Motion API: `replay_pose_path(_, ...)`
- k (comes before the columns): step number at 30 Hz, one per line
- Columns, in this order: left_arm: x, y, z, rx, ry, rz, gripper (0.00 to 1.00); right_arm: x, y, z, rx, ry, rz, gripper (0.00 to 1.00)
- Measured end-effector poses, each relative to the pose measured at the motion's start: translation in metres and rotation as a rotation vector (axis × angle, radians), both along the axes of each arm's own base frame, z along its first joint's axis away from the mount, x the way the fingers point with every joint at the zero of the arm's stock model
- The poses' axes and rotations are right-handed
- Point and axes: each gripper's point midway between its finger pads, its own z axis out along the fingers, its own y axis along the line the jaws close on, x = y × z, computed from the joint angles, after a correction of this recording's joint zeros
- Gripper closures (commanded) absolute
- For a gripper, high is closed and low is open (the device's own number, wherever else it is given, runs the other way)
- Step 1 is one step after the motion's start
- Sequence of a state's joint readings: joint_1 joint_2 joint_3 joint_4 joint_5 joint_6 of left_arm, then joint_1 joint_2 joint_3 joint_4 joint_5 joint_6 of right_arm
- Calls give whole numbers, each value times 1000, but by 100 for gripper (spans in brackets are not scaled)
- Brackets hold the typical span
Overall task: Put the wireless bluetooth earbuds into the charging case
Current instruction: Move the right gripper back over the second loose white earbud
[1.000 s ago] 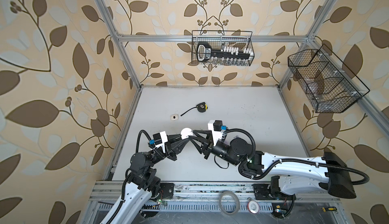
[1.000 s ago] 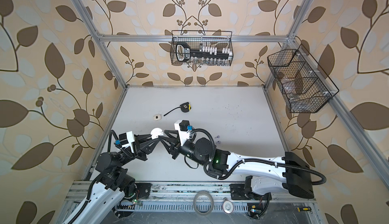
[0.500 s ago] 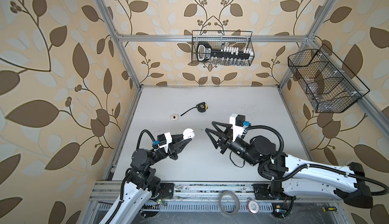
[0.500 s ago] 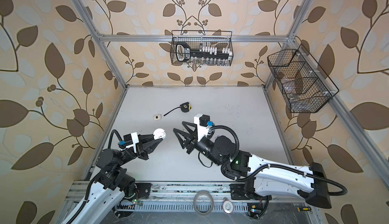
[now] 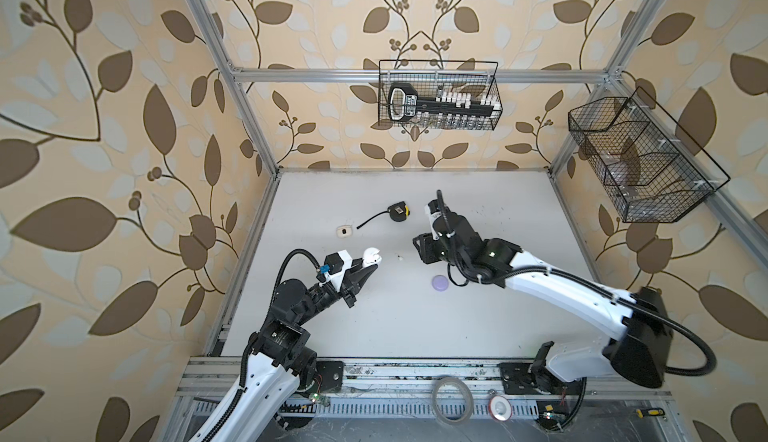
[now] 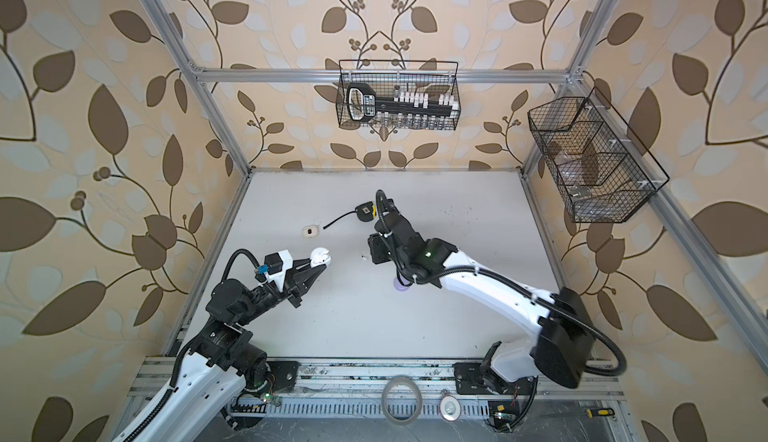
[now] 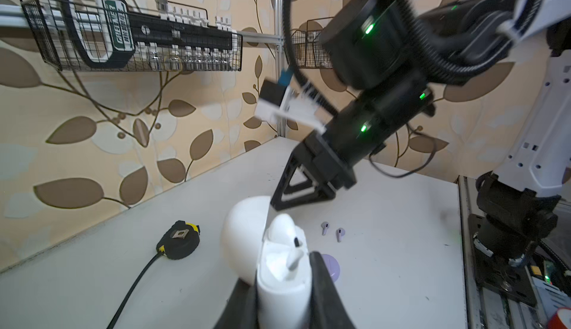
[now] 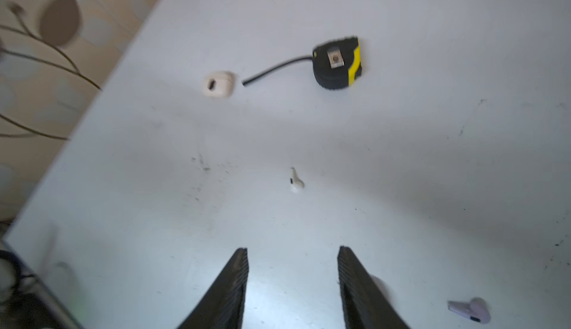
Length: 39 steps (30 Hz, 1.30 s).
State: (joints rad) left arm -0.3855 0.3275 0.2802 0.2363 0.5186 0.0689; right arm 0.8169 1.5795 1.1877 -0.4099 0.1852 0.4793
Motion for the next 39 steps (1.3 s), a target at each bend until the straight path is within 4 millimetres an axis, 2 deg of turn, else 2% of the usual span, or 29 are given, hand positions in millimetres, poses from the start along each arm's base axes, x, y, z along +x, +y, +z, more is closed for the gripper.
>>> replay_pose_path(3, -5, 4, 9, -12, -46, 12, 100, 8, 18, -51, -107, 115, 59, 47)
replay_pose_path(5, -5, 5, 10, -9, -49, 23, 100, 14, 30, -72, -143, 153, 83, 44)
replay_pose_path(7, -3, 6, 7, 2, -38, 32, 100, 19, 37, -84, -173, 165, 93, 40)
replay_pose_path(12, -3, 9, 3, 15, -32, 51, 100, 30, 43, -90, -205, 153, 95, 33)
replay_pose_path(15, -5, 11, 5, 11, -42, 56, 100, 34, 45, -95, -220, 150, 96, 33)
replay_pose_path(19, -6, 11, 6, 9, -45, 56, 100, 37, 47, -111, -246, 165, 96, 34)
replay_pose_path(26, -4, 10, 2, 15, -29, 54, 100, 39, 40, -133, -306, 188, 81, 40)
replay_pose_path(39, -4, 9, 1, 14, -20, 49, 100, 55, 20, -134, -298, 176, 17, 44)
